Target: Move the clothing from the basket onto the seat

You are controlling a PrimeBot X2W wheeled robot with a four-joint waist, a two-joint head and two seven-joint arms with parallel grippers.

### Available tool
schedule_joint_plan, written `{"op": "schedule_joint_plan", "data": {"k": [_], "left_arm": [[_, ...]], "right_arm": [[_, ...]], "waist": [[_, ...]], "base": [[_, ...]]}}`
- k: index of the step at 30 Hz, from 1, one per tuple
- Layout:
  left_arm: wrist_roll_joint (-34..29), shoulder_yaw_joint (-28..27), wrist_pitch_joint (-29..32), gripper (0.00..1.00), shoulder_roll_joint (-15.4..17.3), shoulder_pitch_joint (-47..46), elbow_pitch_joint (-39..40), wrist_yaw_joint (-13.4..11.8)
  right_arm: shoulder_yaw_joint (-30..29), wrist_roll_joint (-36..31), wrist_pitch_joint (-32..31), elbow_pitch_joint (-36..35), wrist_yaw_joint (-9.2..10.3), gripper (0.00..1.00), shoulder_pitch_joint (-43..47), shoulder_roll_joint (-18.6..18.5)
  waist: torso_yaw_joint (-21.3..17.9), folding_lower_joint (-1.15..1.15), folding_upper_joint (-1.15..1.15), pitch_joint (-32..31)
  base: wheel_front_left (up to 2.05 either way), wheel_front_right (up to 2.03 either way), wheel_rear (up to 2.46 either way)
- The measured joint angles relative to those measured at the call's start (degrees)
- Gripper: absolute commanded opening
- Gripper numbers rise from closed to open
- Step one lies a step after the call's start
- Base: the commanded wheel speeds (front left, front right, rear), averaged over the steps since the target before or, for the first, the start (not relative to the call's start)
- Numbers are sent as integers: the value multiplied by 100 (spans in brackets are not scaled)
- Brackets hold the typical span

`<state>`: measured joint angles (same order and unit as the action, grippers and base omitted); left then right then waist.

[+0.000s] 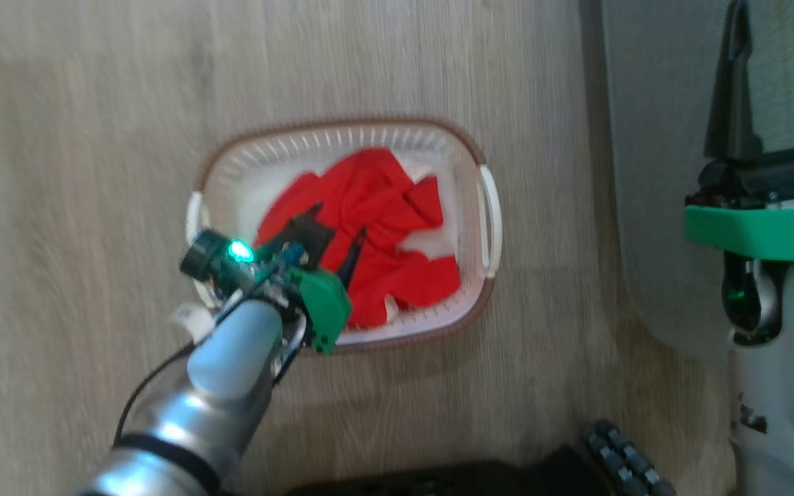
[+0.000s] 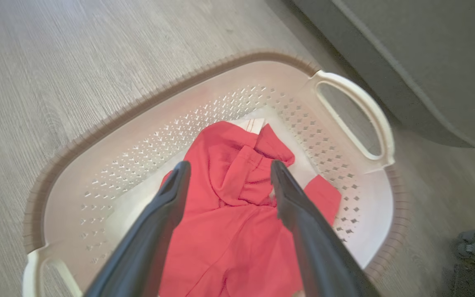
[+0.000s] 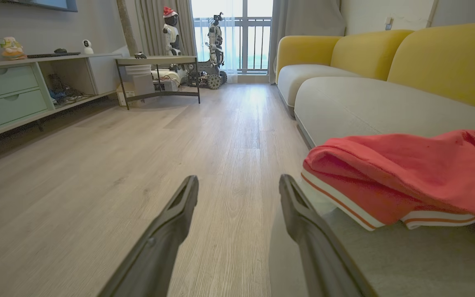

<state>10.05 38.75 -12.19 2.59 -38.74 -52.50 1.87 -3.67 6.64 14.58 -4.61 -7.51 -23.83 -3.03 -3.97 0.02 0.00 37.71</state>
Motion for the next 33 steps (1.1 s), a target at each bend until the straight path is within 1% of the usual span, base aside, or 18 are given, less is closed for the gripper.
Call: {"op": "schedule_joint_plan", "data": {"k": [4,7,13,19,25,26,27,28,29,33], "left_arm": [[101,338,60,100,-5,-516,-422,-147],[241,456,122,100,-11,-814,-753,-248],[243,686,149,100,-12,-1276,-1268,-367],[381,687,30,100,-11,-1695,-1639,-582],[445,738,-25,100,-10,-1864,-1800,-595],[468,759,-25,92,-10,-1863,-1808,-595],[483,795,-22,51,-11,-1863,-1816,-594],[485,844,-15,19,-10,-1863,-1823,-593],[489,883,-14,0,-10,-1863,-1823,-591],[595,968,-19,0,-10,-1858,-1817,-538]], "right_arm": [[59,59,5,-244,0,100,-142,-2],[90,76,5,-394,0,100,-269,-2],[104,158,7,-743,0,100,-449,-2],[229,288,7,-1006,0,100,-538,-2],[287,354,7,-1060,0,100,-539,-2],[293,354,7,-1061,0,100,-539,-2],[298,355,7,-1061,0,100,-539,-2],[301,355,7,-1061,0,100,-539,-2],[303,374,7,-1062,0,100,-539,-2],[304,401,7,-1033,0,100,-542,-2]], "waist": [[-96,0,0,549],[-185,0,0,916],[-388,-1,0,1524],[-556,-1,0,1909],[-662,-2,0,2030],[-676,-2,0,2033],[-690,-2,0,2033],[-702,-2,0,2029],[-713,-2,0,2022],[-736,-2,0,1975]], "base": [[0,0,0],[0,0,0],[0,0,0],[0,0,0],[0,0,0],[0,0,0],[0,0,0],[0,0,0],[0,0,0],[0,0,0]]}}
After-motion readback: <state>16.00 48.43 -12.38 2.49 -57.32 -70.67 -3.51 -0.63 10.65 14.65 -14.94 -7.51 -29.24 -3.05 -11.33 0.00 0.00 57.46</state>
